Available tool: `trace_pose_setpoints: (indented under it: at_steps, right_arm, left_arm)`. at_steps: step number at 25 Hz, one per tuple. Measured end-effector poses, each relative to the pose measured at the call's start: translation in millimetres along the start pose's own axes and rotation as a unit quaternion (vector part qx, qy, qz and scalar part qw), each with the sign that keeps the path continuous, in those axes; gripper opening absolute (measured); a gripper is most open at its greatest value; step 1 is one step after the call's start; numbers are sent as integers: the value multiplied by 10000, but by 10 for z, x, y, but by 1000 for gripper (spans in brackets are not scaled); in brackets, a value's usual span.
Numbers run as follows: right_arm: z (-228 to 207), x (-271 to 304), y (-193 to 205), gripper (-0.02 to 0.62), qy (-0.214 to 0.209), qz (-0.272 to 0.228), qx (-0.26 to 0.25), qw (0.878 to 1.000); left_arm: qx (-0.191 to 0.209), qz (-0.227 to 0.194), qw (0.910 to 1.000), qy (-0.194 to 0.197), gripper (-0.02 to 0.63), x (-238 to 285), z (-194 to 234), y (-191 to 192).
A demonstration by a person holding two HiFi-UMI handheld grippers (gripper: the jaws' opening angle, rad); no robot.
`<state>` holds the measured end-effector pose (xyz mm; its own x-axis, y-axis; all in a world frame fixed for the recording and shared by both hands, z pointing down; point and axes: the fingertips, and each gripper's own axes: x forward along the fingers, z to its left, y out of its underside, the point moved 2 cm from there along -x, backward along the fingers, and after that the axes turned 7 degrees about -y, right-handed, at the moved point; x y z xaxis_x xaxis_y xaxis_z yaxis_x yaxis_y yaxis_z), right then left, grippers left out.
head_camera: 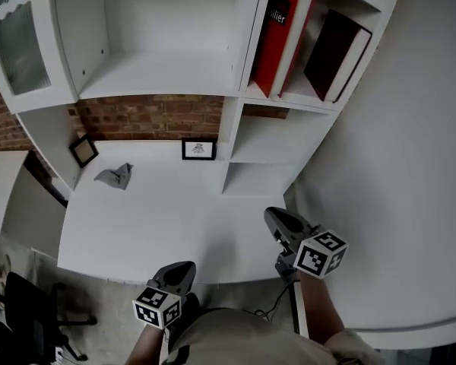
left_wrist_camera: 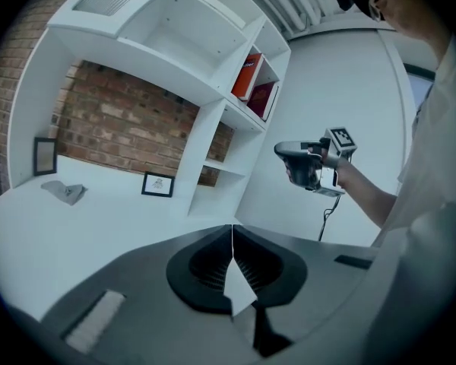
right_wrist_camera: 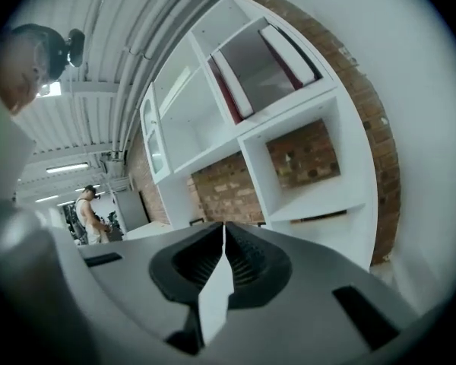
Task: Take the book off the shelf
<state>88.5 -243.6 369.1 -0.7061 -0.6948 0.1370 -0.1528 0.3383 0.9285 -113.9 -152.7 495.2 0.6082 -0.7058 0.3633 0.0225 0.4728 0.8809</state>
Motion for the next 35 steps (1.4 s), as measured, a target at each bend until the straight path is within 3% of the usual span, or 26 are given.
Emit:
trace_pose_setpoints:
  at_steps: [7, 13, 18, 19, 21, 28, 35]
  right_arm:
    - [78, 234, -532, 6, 206, -323, -721, 9967]
    - [-260, 121, -1069, 6, 504, -912, -943, 9901]
    - [-365, 111, -1567, 8, 268, -1252, -1327, 9828]
    - [-360, 131, -1667, 30, 201, -1314, -1413, 9810]
    - [-346, 209, -1867, 240, 95, -1386, -1630, 9768]
    - [-290, 629, -2767, 259, 247, -1830, -2427, 9524]
    - [-349, 1095, -3041, 262, 491, -1314, -2621, 9548]
  left_arm:
    - [128, 114, 9993, 343, 6, 114, 217, -102]
    - [-53, 61, 9999, 64, 6, 244, 192, -201]
    - [-156, 10, 9995, -260, 6, 353, 125, -232]
    - [-170, 4, 9994, -318, 6, 368, 115, -237]
    - [-185, -28, 9990, -409, 6, 383, 94, -262]
    - [-132, -73, 9980, -612, 6, 369, 56, -333]
    - [28, -184, 9964, -833, 6, 184, 179, -448]
